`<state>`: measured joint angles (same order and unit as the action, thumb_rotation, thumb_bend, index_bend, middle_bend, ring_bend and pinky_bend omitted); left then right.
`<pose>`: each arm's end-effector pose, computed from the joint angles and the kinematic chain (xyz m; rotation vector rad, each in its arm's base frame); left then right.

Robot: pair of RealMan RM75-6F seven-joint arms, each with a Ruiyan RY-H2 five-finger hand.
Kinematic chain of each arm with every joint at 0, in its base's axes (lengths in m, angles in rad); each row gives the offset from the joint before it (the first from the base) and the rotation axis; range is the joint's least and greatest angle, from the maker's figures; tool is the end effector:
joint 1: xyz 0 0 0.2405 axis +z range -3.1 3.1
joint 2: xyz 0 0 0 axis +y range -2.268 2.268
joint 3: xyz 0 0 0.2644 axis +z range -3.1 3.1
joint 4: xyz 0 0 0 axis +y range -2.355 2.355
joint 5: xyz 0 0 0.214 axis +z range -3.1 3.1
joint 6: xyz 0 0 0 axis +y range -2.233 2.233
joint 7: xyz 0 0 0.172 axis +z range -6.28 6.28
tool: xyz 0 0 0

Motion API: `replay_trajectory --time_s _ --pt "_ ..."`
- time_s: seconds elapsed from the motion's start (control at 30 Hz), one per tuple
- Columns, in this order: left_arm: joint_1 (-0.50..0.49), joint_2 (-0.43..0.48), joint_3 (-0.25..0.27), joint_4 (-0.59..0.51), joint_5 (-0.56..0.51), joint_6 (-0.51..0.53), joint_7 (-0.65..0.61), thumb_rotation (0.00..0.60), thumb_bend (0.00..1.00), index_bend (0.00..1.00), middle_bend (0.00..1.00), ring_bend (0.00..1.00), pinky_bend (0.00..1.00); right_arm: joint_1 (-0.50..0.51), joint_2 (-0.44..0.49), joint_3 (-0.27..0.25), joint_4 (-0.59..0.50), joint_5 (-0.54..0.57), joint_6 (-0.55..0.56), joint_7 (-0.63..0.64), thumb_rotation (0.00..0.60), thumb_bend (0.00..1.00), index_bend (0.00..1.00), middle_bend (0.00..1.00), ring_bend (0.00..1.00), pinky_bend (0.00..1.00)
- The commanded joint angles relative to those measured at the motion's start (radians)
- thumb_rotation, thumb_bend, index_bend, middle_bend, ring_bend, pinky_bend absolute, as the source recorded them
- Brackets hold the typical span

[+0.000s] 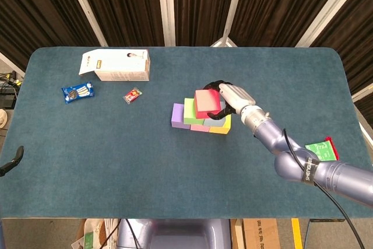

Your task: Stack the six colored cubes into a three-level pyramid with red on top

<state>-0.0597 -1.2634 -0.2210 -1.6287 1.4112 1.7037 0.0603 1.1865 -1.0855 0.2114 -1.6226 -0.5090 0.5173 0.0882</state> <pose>-0.3000 0.2247 0.1815 -1.0177 -0.7585 -1.1164 -0.0583 -0.4576 0.0801 1.7310 -1.5549 0.9696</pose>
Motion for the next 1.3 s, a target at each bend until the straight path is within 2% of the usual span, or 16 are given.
replay_trajectory --time_s 0.03,0.57,0.7,0.87,1.1,1.3 --pt "0.0 0.0 0.0 0.0 0.0 0.0 0.0 0.6 0.35 0.08 0.0 0.0 0.0 0.008 -0.006 -0.005 -0.001 0.018 0.016 -0.006 0.6 0.33 0.24 0.15 0.0 0.0" --pt "0.001 0.001 -0.001 -0.005 -0.003 -0.002 -0.001 0.6 0.35 0.08 0.0 0.0 0.0 0.044 0.027 -0.021 -0.039 0.05 -0.019 -0.024 0.6 0.33 0.15 0.07 0.0 0.0" --pt "0.001 0.001 -0.004 -0.003 -0.005 0.0 -0.003 0.6 0.35 0.08 0.0 0.0 0.0 0.045 0.032 -0.018 -0.049 0.054 0.002 -0.021 0.6 0.33 0.08 0.04 0.0 0.0" --pt "-0.002 0.0 -0.015 0.009 -0.015 0.0 -0.013 0.6 0.35 0.08 0.0 0.0 0.0 0.031 0.062 -0.008 -0.086 0.063 0.068 -0.019 0.6 0.29 0.0 0.0 0.0 0.0" --pt "-0.002 0.001 -0.02 0.014 -0.019 -0.001 -0.025 0.6 0.35 0.08 0.0 0.0 0.0 -0.021 0.122 -0.004 -0.175 0.062 0.217 -0.045 0.6 0.26 0.0 0.0 0.0 0.0" --pt "-0.002 0.012 -0.014 0.011 -0.009 -0.007 -0.049 0.6 0.35 0.08 0.0 0.0 0.0 -0.127 0.223 -0.017 -0.282 -0.002 0.309 -0.042 0.6 0.26 0.0 0.0 0.0 0.0"
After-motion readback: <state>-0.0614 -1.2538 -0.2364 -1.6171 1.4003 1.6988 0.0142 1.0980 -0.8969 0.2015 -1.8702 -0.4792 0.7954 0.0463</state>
